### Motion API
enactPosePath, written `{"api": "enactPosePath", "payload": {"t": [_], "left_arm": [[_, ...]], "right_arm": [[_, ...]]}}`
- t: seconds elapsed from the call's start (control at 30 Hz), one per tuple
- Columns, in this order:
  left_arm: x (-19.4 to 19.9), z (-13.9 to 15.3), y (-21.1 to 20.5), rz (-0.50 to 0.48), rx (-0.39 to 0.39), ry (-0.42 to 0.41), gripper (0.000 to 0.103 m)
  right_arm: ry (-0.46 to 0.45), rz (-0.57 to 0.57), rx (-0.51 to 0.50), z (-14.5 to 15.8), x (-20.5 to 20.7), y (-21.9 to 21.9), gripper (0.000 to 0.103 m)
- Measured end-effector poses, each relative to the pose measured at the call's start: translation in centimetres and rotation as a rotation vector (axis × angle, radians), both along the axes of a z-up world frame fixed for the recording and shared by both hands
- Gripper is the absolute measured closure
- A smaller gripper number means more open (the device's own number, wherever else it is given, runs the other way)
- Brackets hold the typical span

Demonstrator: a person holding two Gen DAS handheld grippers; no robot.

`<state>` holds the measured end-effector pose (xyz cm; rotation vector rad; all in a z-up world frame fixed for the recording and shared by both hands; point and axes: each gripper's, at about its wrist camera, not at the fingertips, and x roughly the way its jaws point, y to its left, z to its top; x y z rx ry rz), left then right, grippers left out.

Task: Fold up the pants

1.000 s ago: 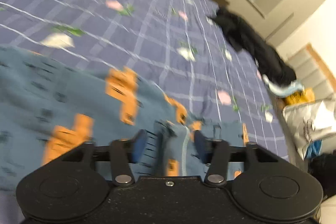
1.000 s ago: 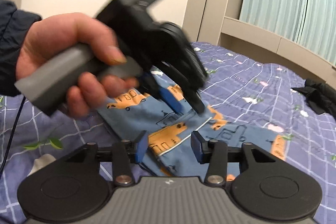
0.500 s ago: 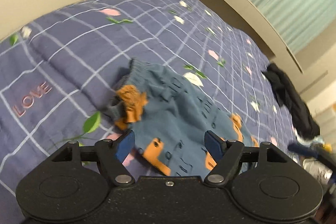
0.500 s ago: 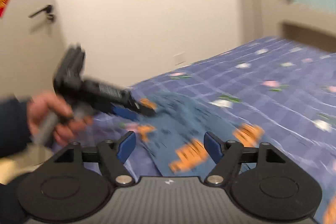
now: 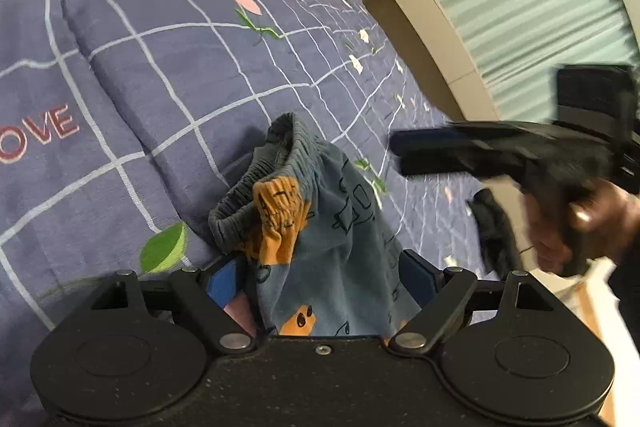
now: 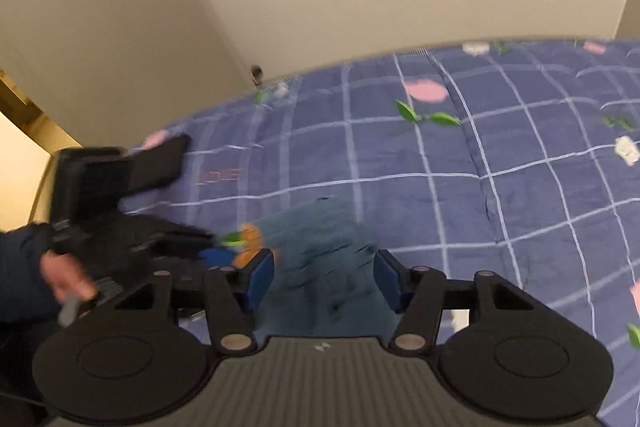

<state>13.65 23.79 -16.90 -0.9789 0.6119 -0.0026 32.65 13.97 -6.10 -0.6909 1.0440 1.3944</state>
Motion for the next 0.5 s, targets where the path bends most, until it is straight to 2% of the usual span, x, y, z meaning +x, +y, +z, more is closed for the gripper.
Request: {"api": "enactPosePath", "payload": {"t": [0.07,0.2,0.37,0.4,0.43,0.47,0.5], "left_arm": [[-0.1,0.1,-0.1,0.002,-0.002,0.002,0.020],[-0.7,1.0,-0.3,-0.027,0.066,0.014,0.021],[-1.6,1.7,0.7,0.020,0.117,0.039,0.021],[-1.8,1.8,1.0,0.023,0.123,0.040,0.020],[-1.8,1.7,1.2,0.026,0.122,0.044,0.019],[-1.7,1.4,1.3,0.025,0.115,0.049,0.019],[-1.6,1.1,1.4,0.022,0.107,0.049,0.019]], "right_arm": [[0.041,-0.012,-0.024,-1.3,1.6,1.7,0.042],[0.085,0.007,-0.094,-3.8,3.3,4.2,0.042],[0.159,0.031,-0.166,-7.2,3.6,5.3,0.042],[0.171,0.048,-0.175,-7.9,3.3,5.6,0.046],[0.166,0.075,-0.173,-8.2,2.7,5.6,0.068],[0.174,0.113,-0.157,-8.4,2.1,5.5,0.084],[0.168,0.137,-0.140,-8.2,1.6,5.4,0.085]]}}
